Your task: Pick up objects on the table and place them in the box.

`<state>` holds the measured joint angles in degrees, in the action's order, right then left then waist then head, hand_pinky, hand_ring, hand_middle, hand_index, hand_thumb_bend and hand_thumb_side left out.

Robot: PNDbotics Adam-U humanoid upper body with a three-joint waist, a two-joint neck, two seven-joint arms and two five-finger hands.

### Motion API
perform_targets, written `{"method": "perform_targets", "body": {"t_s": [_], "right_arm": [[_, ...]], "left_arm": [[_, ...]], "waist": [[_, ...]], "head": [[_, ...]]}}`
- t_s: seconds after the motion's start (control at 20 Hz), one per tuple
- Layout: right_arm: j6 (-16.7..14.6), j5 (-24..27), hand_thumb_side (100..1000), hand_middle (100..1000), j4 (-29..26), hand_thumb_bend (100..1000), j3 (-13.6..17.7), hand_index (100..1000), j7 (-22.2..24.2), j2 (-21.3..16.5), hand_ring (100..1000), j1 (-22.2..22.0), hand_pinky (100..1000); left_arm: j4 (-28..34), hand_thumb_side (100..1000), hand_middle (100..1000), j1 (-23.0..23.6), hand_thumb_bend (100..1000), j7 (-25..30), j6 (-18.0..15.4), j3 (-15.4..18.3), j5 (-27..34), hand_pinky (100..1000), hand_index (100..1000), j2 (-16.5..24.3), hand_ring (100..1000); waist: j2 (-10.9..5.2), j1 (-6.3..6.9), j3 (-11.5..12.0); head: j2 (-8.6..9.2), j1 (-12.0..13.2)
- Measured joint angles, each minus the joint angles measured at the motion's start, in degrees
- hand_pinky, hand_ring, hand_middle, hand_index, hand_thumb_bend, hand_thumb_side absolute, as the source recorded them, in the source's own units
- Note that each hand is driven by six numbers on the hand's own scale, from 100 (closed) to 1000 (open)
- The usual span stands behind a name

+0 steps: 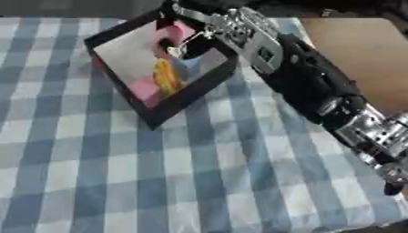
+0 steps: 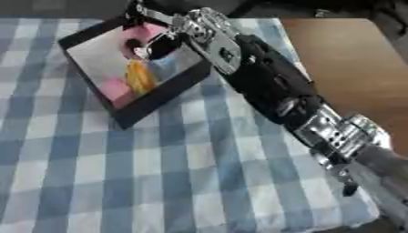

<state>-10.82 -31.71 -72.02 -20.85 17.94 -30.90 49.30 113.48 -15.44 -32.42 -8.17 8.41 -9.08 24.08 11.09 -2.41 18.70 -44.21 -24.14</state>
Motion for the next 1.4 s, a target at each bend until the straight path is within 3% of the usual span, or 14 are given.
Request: {"method": "perform_targets", "body": {"t_s": [0.25,0.5,0.65,0.7,0.85,1.05,1.2,1.3,1.4], "right_arm": [[-0.66,-2.03,200,629,1.93,100,-0.04,677,-0.66,0.57,716,-0.26,803],[-0.83,-2.85,197,801,2.55,100,-0.32,857,-1.33,1.0,809,-0.44,821],[-0.86,-3.48,169,855,2.55,100,-0.33,915,-1.58,0.99,853,-0.47,857],[-0.97,-3.88,211,856,2.53,100,-0.32,922,-1.69,0.98,856,-0.49,864],[-1.46,-5.45,458,854,1.87,100,0.04,938,-2.48,0.91,851,-0.5,869],[-1.51,-6.82,561,854,0.43,100,1.02,950,-5.21,0.55,842,-0.52,868],[-1.1,-6.1,515,848,-0.67,100,1.71,945,-6.57,0.15,835,-0.8,865],[-0.32,-4.24,331,843,-1.73,100,2.38,938,-7.3,-0.28,832,-0.95,863],[0.99,-0.77,235,841,-4.18,100,3.26,937,-8.46,-1.18,829,-1.16,858]], "left_arm": [[0.0,648,747,-0.26,100,0.37,0.05,-0.02,0.01,959,880,-0.03,795],[0.0,647,745,-0.31,100,0.89,0.1,-0.05,0.01,957,880,-0.32,794],[0.0,647,745,-0.24,100,1.09,0.16,-0.06,0.01,952,880,-0.45,792],[0.0,647,745,-0.21,100,1.1,0.16,-0.06,0.01,949,880,-0.45,791],[0.0,647,745,0.0,100,1.15,0.21,-0.06,0.02,944,881,-0.45,789],[0.0,647,745,0.32,100,1.25,0.31,-0.06,0.02,943,881,-0.45,788],[0.0,647,744,0.49,100,1.29,0.36,-0.06,0.02,943,880,-0.45,787],[0.0,647,745,0.81,100,1.27,0.38,-0.05,0.02,943,880,-0.45,786],[0.0,647,745,1.0,100,1.19,0.42,-0.05,0.02,943,880,-0.45,786]], "waist": [[0.34,0.0,0.2],[0.42,0.0,0.25],[0.42,0.0,0.08],[0.42,0.0,0.04],[0.42,0.02,-0.22],[0.42,0.02,-0.38],[0.42,0.02,-0.71],[0.42,0.02,-0.85],[0.42,0.02,-1.37]], "head": [[0.0,-0.39],[0.0,-0.63],[0.0,-0.63],[0.0,-0.63],[0.0,-0.61],[0.0,-0.45],[0.0,-0.19],[0.0,-0.17],[0.0,-0.07]]}}
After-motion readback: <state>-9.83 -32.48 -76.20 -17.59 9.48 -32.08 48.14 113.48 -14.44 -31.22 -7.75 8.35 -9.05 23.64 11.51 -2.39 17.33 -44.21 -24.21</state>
